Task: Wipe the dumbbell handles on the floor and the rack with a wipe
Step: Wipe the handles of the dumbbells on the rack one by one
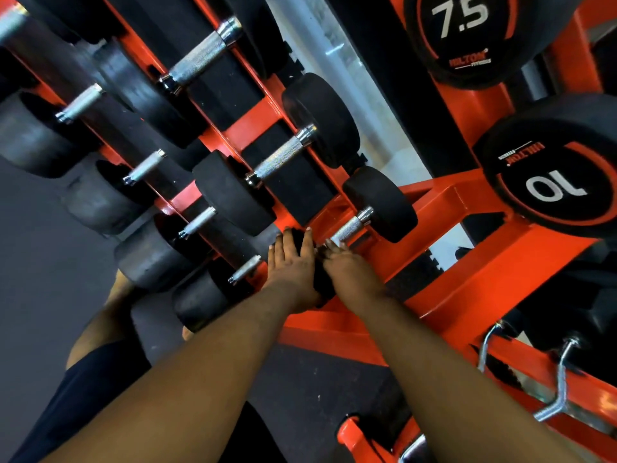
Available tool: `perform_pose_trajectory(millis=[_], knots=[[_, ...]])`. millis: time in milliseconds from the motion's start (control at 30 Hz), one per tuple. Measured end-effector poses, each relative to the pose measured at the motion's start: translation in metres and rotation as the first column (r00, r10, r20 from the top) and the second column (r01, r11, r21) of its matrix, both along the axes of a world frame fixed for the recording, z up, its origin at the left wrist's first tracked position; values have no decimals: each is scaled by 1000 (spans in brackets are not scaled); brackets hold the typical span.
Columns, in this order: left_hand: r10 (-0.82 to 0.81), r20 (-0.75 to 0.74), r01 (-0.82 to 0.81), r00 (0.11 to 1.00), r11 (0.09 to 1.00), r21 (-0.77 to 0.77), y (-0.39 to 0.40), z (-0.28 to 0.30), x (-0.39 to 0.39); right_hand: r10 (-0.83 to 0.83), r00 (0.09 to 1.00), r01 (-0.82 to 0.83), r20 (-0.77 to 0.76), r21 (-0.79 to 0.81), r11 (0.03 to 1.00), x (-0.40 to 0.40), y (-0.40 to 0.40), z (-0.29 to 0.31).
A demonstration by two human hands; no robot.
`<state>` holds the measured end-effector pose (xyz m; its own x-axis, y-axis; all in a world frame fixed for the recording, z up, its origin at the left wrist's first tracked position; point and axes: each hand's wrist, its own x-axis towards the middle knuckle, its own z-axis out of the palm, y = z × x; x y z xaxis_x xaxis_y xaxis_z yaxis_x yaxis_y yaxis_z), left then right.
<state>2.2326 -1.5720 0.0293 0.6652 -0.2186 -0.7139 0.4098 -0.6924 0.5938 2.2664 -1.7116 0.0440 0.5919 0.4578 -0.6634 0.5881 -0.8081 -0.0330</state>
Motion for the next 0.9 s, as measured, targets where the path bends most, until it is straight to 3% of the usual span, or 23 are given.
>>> perform_pose_trajectory(millis=[67, 100, 133, 167, 233, 267, 300, 333, 467, 567, 700, 767, 833, 900], knots=[[-11, -23, 11, 1000, 1000, -14, 2, 3, 3, -190, 982, 190, -3, 33, 981, -16, -5, 5], [-16, -33, 15, 999, 1000, -21, 3, 5, 4, -400, 917, 397, 2, 108, 911, -24, -6, 7], [-20, -37, 19, 999, 1000, -23, 3, 6, 5, -641, 768, 627, 3, 203, 752, -29, -9, 6], [-28, -37, 28, 999, 999, -19, 3, 6, 5, -833, 553, 795, -15, 309, 522, -29, -12, 2], [-33, -32, 33, 999, 999, -3, 2, 6, 3, -987, 66, 910, -145, 414, 0, -22, -12, -5], [-33, -26, 33, 999, 999, 7, 1, 6, 3, -945, -173, 866, -278, 414, -280, -17, -6, -8], [-29, -23, 29, 999, 999, 15, 0, 5, 3, -846, -333, 794, -416, 361, -489, -14, 2, -10], [-31, -20, 31, 999, 999, 22, -1, 4, 4, -744, -412, 737, -526, 288, -612, -12, 11, -11], [-25, -26, 26, 999, 999, 30, -2, 4, 3, -483, -485, 597, -729, 129, -792, 12, 19, -12], [-21, -22, 22, 1000, 999, 32, -2, -1, 2, -343, -458, 451, -820, 119, -885, 47, 3, -18], [-21, -12, 21, 1000, 999, 36, -2, -3, 1, -375, -463, 619, -803, 9, -785, 31, 7, -32], [-10, -7, 11, 1000, 1000, 25, -2, -2, 0, -370, -479, 613, -796, -1, -790, 37, 2, -32], [-11, 1, 11, 1000, 1000, 29, -2, -1, 1, -351, -467, 548, -812, 46, -835, 50, -1, -28], [-7, -1, 7, 1000, 1000, 31, -2, -1, 1, -504, -427, 607, -751, 175, -775, 50, 2, -28]])
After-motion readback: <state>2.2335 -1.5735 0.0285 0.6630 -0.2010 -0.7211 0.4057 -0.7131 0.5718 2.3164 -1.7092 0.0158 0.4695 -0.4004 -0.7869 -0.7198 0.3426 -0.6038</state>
